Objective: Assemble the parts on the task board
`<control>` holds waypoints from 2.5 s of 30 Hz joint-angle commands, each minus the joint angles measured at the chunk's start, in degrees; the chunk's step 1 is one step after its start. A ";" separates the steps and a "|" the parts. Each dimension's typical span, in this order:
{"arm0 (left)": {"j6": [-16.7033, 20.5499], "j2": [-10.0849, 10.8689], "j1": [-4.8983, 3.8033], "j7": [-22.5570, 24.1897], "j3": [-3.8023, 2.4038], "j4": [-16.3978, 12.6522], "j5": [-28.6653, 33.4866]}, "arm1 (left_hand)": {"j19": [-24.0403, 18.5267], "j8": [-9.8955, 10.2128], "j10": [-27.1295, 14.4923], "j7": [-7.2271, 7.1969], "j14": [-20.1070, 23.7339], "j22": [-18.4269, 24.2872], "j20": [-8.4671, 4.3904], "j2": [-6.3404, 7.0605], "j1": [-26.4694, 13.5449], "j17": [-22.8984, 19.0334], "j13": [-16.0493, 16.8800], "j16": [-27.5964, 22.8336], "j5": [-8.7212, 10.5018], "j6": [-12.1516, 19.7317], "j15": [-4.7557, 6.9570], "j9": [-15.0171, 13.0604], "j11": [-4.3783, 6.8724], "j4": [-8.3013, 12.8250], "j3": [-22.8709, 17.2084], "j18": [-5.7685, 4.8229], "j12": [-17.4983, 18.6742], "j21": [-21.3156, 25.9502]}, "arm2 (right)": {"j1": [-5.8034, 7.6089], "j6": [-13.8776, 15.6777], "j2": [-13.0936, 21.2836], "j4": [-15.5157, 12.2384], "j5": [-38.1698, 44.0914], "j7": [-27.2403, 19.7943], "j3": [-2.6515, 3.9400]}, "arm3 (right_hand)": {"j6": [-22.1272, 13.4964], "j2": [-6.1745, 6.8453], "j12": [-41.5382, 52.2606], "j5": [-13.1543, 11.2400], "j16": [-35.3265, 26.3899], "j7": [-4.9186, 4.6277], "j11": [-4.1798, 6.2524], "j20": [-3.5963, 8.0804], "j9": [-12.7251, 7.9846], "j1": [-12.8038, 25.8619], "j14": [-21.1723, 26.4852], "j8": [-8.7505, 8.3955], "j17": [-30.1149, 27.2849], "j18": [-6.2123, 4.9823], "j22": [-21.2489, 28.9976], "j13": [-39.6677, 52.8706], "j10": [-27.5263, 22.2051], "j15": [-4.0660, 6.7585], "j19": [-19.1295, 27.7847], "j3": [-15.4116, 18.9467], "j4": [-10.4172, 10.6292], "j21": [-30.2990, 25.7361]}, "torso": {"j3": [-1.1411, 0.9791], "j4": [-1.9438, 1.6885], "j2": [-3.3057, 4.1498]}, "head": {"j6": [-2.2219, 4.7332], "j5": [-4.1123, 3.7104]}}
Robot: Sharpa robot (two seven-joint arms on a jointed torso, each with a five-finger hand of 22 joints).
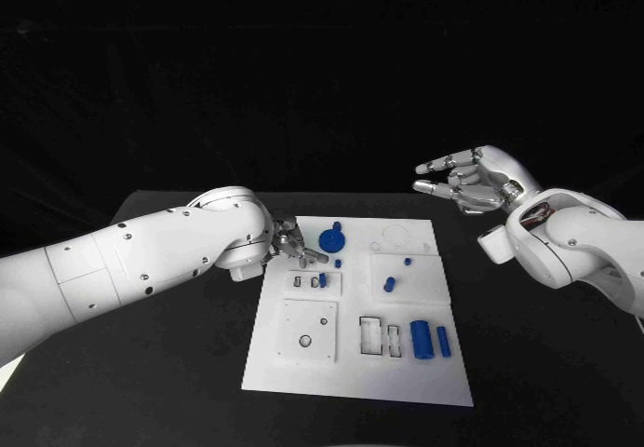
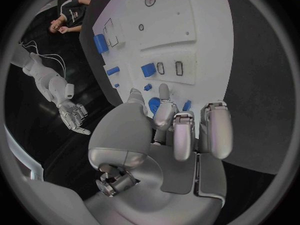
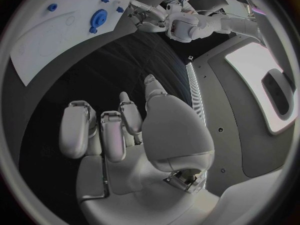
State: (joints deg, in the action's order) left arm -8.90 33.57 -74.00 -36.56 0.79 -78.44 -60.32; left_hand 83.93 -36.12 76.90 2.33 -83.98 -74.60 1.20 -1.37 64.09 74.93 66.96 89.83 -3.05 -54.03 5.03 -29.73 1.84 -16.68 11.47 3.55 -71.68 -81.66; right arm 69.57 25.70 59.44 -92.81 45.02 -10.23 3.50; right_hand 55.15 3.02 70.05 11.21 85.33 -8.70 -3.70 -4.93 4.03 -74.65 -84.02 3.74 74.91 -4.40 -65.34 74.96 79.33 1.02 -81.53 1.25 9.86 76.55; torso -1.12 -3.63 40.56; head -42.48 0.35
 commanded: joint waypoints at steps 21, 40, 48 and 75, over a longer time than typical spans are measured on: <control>-3.60 -4.13 -0.03 -1.34 0.82 2.45 -1.37 | 2.35 -0.98 0.80 -0.06 -6.02 -1.17 -0.33 -0.37 0.19 15.07 0.82 0.17 -0.05 0.58 0.22 -0.96 -0.11 -0.03 -0.33 -0.91 -0.95 -0.89 | -0.02 -1.85 -1.01 1.42 1.89 1.67 -0.13 | 0.26 -0.19 -0.39 0.52 -0.42 0.24 0.26 0.31 0.06 -0.08 -4.17 0.33 7.65 -0.44 0.31 2.18 -0.20 0.09 0.20 0.59 0.01 -0.43 | 0.06 -0.16 0.14 | -0.87 -0.77; -6.56 -4.93 0.01 -1.34 1.01 2.45 -1.16 | 2.28 -2.09 0.74 -0.10 -6.02 -1.58 -0.31 -0.22 3.47 15.07 0.97 0.17 -0.38 1.64 0.24 -3.00 -0.07 0.27 -3.16 -0.94 -1.10 -1.12 | -0.12 -2.07 -1.39 1.86 2.12 2.11 -0.20 | 0.23 -0.24 -0.49 0.65 -0.48 0.23 0.26 0.32 0.05 0.10 -4.16 0.32 7.58 -0.46 0.43 2.09 -0.26 0.08 0.23 0.78 0.10 -0.51 | 0.11 -0.34 0.24 | -0.96 -0.87; -6.57 -5.28 0.05 -1.32 1.19 2.52 -0.79 | 2.30 -2.12 0.77 -0.10 -6.02 -1.67 -0.30 -0.22 3.54 15.07 1.02 0.17 -0.41 1.65 0.23 -3.06 -0.07 0.25 -3.30 -0.95 -1.14 -1.16 | -0.14 -2.23 -1.69 2.02 2.13 2.24 -0.21 | 0.23 -0.24 -0.49 0.65 -0.48 0.23 0.26 0.32 0.05 0.10 -4.16 0.32 7.58 -0.46 0.43 2.09 -0.26 0.08 0.23 0.78 0.10 -0.51 | 0.11 -0.42 0.28 | -1.00 -0.99; -3.09 -4.48 0.12 -0.58 1.09 1.72 3.61 | 2.04 -2.88 0.65 0.10 -6.02 -2.14 -0.35 9.15 9.75 15.07 0.35 0.17 -5.86 4.61 0.37 -7.58 -0.09 6.68 -49.38 -0.93 0.24 -1.07 | -0.41 -5.52 -2.64 2.90 3.40 1.98 -0.30 | 0.06 -0.36 -0.91 2.43 -0.84 0.20 0.23 0.31 0.04 0.60 -4.08 0.28 7.24 -0.57 1.13 1.69 -0.58 0.07 0.42 1.72 0.13 -1.04 | 0.07 -0.54 0.39 | -1.78 -0.85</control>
State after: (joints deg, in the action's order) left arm -13.00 28.98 -73.88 -37.70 1.96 -76.49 -58.29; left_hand 84.13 -38.92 77.23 2.39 -84.09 -74.92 0.58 7.66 75.11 74.94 67.48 89.83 -8.92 -49.77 5.55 -37.23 1.78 -18.45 -28.85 3.57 -71.68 -82.71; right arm 69.22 21.87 56.87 -89.97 47.61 -8.00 3.21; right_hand 55.16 2.71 69.38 13.44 84.77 -8.69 -3.48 -4.72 4.00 -74.34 -84.02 3.74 74.92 -4.40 -64.25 74.99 79.13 1.02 -81.33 2.69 10.03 75.88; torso -1.05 -4.13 40.89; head -44.09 -0.53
